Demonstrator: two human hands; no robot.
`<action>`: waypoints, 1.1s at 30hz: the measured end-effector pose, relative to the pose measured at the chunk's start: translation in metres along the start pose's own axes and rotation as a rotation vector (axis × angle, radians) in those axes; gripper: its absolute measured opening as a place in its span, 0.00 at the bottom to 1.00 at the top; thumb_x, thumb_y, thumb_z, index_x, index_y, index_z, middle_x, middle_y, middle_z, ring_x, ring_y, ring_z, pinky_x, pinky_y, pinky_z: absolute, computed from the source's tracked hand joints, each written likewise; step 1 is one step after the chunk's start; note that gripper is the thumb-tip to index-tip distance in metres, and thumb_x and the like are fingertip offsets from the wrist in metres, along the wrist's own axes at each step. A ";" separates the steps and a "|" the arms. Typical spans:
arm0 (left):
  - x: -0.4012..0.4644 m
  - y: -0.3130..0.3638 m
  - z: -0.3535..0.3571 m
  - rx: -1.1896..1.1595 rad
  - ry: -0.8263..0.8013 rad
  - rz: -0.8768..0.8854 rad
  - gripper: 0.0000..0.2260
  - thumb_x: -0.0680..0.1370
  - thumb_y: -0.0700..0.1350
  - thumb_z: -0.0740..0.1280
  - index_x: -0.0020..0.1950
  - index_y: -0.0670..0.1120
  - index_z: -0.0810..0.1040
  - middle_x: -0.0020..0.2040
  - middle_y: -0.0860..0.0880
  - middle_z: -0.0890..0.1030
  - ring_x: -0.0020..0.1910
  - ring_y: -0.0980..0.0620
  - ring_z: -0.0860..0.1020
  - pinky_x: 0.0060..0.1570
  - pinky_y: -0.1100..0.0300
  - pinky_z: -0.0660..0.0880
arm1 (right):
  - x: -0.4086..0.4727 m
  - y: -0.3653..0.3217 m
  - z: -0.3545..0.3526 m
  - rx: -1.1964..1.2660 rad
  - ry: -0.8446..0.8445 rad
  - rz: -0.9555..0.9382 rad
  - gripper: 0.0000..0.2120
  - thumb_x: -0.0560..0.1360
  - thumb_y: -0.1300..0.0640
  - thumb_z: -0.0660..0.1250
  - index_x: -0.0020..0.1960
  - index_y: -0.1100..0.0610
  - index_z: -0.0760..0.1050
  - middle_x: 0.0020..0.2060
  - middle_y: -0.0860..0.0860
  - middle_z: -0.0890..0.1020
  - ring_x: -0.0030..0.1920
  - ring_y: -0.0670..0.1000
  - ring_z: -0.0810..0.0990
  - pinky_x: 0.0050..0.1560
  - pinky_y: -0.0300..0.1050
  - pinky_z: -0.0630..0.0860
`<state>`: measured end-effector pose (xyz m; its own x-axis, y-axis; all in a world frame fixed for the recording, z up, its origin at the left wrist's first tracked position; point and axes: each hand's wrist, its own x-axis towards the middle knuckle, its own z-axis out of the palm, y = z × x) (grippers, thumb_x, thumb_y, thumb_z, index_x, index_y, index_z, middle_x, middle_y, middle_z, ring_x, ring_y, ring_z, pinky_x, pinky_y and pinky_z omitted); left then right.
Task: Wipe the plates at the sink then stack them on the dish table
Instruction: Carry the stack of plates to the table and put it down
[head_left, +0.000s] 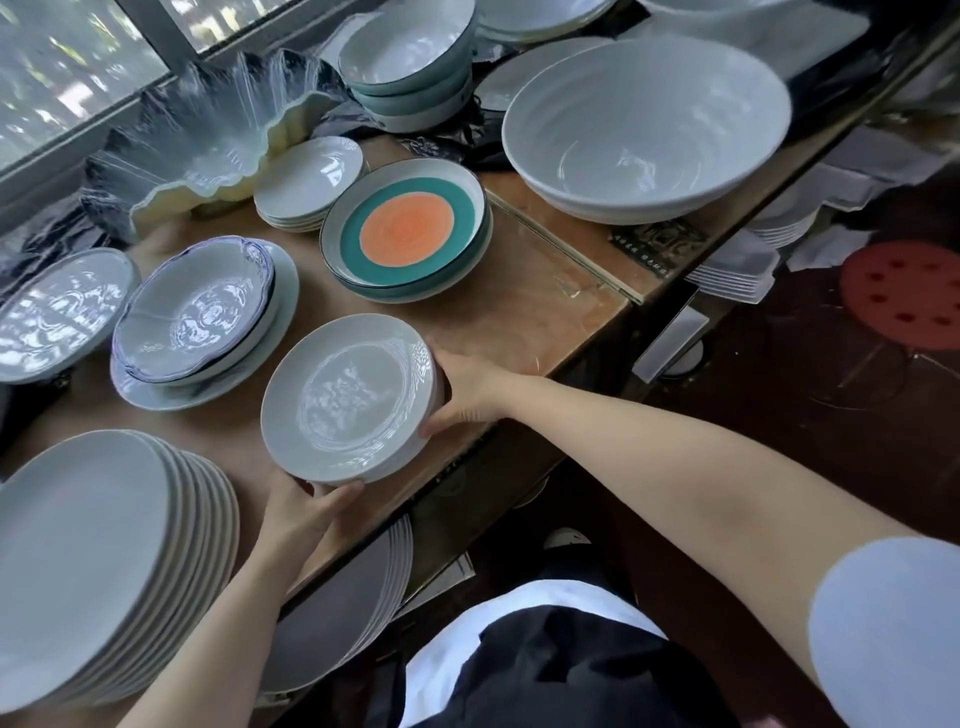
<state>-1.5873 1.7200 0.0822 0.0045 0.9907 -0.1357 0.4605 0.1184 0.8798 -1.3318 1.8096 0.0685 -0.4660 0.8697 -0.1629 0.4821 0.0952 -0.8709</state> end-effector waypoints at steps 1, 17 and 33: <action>0.002 -0.001 0.002 -0.001 0.013 -0.007 0.28 0.66 0.35 0.77 0.59 0.55 0.72 0.50 0.67 0.81 0.51 0.74 0.75 0.45 0.81 0.69 | 0.000 0.000 0.000 -0.005 0.003 -0.005 0.56 0.59 0.47 0.82 0.76 0.49 0.51 0.72 0.47 0.65 0.69 0.50 0.66 0.63 0.38 0.60; 0.009 -0.022 0.002 0.003 0.084 -0.087 0.35 0.63 0.37 0.80 0.66 0.48 0.70 0.56 0.56 0.79 0.51 0.67 0.77 0.50 0.68 0.70 | -0.001 -0.002 0.001 -0.110 -0.003 0.097 0.55 0.61 0.47 0.81 0.77 0.53 0.51 0.69 0.51 0.71 0.68 0.55 0.70 0.66 0.46 0.66; 0.013 -0.028 0.004 -0.034 0.099 -0.072 0.33 0.62 0.35 0.81 0.60 0.56 0.73 0.54 0.57 0.80 0.53 0.62 0.78 0.52 0.65 0.72 | -0.003 -0.007 0.000 -0.128 -0.020 0.163 0.52 0.63 0.48 0.79 0.77 0.47 0.49 0.69 0.52 0.71 0.68 0.56 0.70 0.64 0.47 0.66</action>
<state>-1.5964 1.7292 0.0545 -0.1159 0.9812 -0.1546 0.4258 0.1897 0.8847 -1.3343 1.8062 0.0752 -0.3877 0.8691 -0.3071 0.6419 0.0154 -0.7666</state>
